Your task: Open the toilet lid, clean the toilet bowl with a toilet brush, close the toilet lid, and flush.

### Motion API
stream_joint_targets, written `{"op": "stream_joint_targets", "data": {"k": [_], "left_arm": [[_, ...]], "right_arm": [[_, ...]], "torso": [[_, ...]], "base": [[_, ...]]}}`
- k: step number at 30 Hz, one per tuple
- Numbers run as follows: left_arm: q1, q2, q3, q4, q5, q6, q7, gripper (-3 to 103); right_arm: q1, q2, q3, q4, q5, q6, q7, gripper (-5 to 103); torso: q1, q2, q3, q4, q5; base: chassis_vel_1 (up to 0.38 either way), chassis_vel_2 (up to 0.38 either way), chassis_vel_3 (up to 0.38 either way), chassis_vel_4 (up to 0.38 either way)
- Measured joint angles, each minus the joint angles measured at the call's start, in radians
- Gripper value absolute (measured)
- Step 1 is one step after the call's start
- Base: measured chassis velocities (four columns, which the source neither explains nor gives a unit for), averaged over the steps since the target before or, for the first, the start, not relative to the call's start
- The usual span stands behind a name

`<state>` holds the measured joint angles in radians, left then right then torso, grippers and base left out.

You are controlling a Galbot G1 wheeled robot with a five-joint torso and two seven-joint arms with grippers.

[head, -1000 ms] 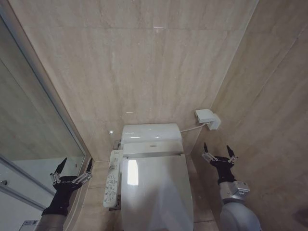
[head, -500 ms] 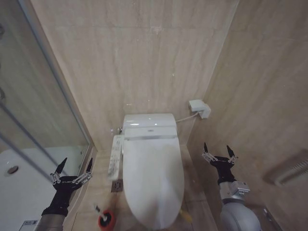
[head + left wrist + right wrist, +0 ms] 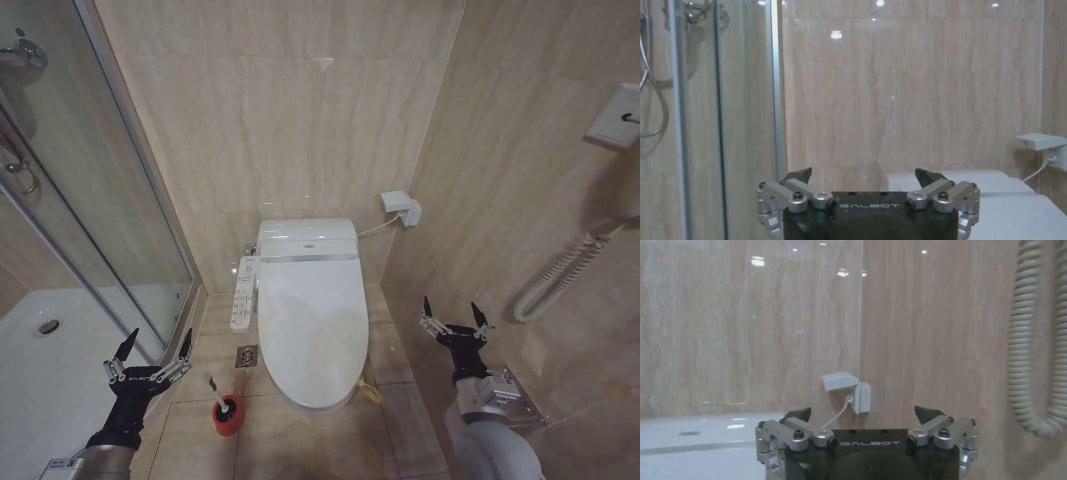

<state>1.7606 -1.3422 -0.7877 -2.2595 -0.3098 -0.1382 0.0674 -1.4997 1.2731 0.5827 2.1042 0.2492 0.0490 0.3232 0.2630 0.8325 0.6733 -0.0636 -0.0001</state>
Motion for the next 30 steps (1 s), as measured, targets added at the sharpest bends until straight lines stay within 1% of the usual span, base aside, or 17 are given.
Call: {"op": "stream_joint_targets", "data": {"k": [8,12,20,22,27,28,30], "left_arm": [[0.000,0.000,0.000,0.000,0.000,0.000,0.000,100],[0.000,0.000,0.000,0.000,0.000,0.000,0.000,100],[0.000,0.000,0.000,0.000,0.000,0.000,0.000,100],[0.000,0.000,0.000,0.000,0.000,0.000,0.000,100],[0.000,0.000,0.000,0.000,0.000,0.000,0.000,100],[0.000,0.000,0.000,0.000,0.000,0.000,0.000,100],[0.000,0.000,0.000,0.000,0.000,0.000,0.000,100]], "right_arm": [[0.000,0.000,0.000,0.000,0.000,0.000,0.000,100],[0.000,0.000,0.000,0.000,0.000,0.000,0.000,100],[0.000,0.000,0.000,0.000,0.000,0.000,0.000,100],[0.000,0.000,0.000,0.000,0.000,0.000,0.000,100],[0.000,0.000,0.000,0.000,0.000,0.000,0.000,100],[0.000,0.000,0.000,0.000,0.000,0.000,0.000,100],[0.000,0.000,0.000,0.000,0.000,0.000,0.000,100]], "torso": [[0.000,0.000,0.000,0.0000,0.0000],[0.000,0.000,0.000,-0.0001,0.0000],[-0.001,0.000,0.000,-0.0002,-0.0001],[-0.001,0.000,0.000,0.0002,0.0000],[0.000,0.000,0.000,-0.0002,0.0004],[-0.001,0.000,0.000,-0.0002,-0.0002],[-0.001,0.000,0.000,0.0001,-0.0002]], "base": [[-0.033,0.040,0.039,-0.039],[0.089,-0.087,-0.071,0.069],[0.147,-0.141,-0.145,0.137],[0.209,-0.163,-0.237,0.179],[0.239,-0.239,-0.248,0.242],[0.271,-0.291,-0.269,0.280],[0.301,-0.293,-0.294,0.285]]}}
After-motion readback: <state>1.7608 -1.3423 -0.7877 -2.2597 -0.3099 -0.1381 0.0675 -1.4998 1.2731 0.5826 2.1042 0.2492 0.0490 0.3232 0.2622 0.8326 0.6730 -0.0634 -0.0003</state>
